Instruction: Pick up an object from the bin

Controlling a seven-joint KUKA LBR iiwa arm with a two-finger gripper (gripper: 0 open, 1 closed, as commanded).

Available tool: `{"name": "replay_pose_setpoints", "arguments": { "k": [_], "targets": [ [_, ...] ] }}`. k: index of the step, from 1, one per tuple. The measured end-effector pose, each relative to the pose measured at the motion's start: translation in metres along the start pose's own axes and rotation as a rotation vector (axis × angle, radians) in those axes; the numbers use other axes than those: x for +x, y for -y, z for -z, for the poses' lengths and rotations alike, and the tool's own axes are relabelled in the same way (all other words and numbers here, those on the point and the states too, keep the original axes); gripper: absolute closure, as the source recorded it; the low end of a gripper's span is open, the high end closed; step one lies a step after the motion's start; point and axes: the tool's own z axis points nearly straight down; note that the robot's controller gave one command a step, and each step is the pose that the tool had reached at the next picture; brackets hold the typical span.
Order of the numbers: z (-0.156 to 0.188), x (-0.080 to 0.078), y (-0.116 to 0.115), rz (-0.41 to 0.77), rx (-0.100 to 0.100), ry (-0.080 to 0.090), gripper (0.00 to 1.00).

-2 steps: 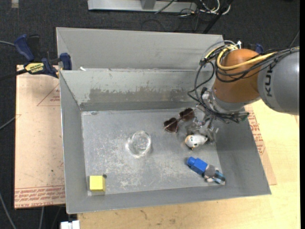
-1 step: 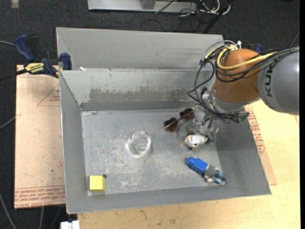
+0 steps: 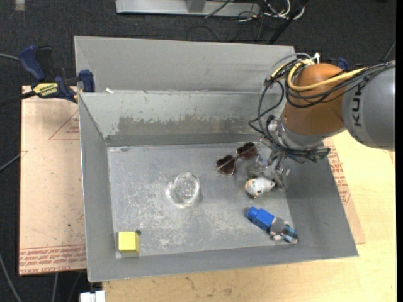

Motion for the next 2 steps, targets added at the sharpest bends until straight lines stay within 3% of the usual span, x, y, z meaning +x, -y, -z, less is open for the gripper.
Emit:
{"name": "replay_pose_setpoints", "arguments": {
  "k": [2],
  "targets": [
    [0.047,-0.001,-0.001,-0.001,-0.001,0.0,1.0]
  ]
}}
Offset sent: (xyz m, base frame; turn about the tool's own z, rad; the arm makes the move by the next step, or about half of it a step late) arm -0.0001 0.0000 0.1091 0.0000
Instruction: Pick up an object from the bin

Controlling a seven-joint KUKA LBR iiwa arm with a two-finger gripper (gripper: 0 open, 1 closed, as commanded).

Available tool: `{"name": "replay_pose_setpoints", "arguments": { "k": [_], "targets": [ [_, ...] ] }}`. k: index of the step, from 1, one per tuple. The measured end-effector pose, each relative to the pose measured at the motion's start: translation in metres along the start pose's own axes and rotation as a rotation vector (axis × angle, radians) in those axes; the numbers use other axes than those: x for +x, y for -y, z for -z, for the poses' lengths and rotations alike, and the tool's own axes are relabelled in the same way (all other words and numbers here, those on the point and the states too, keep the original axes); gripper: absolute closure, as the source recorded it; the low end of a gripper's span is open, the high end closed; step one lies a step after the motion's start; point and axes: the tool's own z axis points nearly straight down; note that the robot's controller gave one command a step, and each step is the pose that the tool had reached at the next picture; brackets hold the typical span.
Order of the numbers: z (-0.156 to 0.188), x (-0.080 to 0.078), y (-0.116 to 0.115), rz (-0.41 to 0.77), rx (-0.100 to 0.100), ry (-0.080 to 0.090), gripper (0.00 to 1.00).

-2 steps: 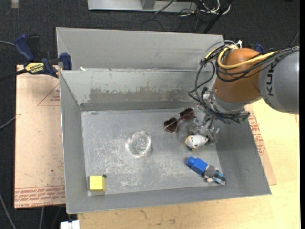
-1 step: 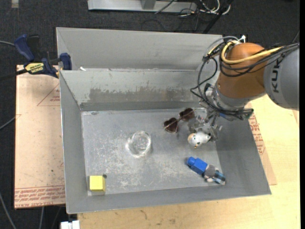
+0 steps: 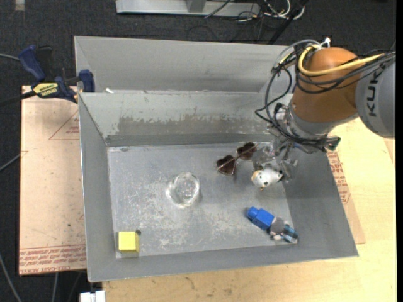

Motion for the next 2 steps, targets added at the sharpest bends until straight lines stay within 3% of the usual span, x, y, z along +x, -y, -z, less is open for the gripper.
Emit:
{"name": "replay_pose_setpoints", "arguments": {
  "k": [2],
  "targets": [
    [0.044,-0.001,0.001,0.0,0.005,0.002,1.0]
  ]
}}
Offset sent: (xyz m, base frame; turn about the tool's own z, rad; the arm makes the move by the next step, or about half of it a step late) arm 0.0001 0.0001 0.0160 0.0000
